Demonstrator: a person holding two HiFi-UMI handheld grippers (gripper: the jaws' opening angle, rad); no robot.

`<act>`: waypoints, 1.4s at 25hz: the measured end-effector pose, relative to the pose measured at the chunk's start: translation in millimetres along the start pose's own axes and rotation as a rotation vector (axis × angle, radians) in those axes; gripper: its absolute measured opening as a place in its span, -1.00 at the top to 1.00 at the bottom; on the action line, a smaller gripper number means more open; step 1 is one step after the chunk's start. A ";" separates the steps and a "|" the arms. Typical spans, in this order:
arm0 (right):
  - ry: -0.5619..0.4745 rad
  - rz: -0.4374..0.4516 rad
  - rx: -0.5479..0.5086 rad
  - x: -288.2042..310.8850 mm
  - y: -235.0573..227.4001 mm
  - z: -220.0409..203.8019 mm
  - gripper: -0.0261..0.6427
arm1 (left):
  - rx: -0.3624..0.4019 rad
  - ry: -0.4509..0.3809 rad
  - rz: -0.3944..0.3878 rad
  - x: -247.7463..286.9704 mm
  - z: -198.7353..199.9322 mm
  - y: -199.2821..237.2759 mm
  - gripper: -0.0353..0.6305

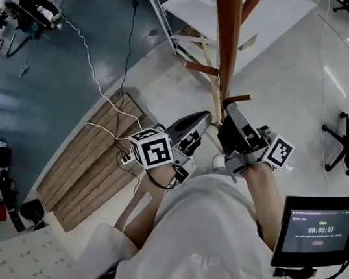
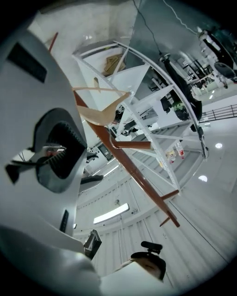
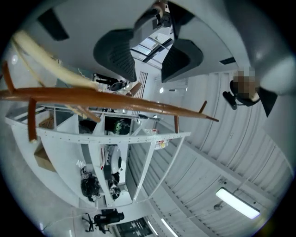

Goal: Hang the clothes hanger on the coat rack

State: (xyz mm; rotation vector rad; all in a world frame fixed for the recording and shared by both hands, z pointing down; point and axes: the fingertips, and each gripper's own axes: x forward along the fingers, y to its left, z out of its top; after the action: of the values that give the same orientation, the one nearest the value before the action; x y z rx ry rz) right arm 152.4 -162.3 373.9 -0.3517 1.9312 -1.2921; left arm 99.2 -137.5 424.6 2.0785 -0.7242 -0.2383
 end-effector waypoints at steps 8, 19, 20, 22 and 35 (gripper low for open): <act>0.346 0.105 0.119 103.0 35.2 -113.5 0.34 | -0.013 -0.314 0.184 -129.1 57.6 -10.0 0.88; 0.742 0.194 0.249 139.7 90.7 -325.3 0.34 | -0.037 -0.660 0.430 -341.4 41.1 -42.0 0.88; 0.772 0.198 0.260 136.0 89.0 -339.3 0.34 | -0.041 -0.682 0.449 -352.1 33.6 -40.4 0.88; 0.831 0.201 0.266 128.3 89.1 -364.4 0.34 | -0.052 -0.727 0.487 -371.3 19.3 -41.3 0.88; 0.975 0.178 0.207 110.5 60.2 -393.2 0.49 | -0.130 -0.888 0.571 -401.6 -4.8 -23.3 0.88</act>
State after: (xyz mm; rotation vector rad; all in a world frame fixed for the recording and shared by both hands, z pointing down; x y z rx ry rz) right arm -195.0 58.9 346.0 0.6716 2.4649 -1.6866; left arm -214.8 107.7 368.3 1.4979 -1.7285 -0.8718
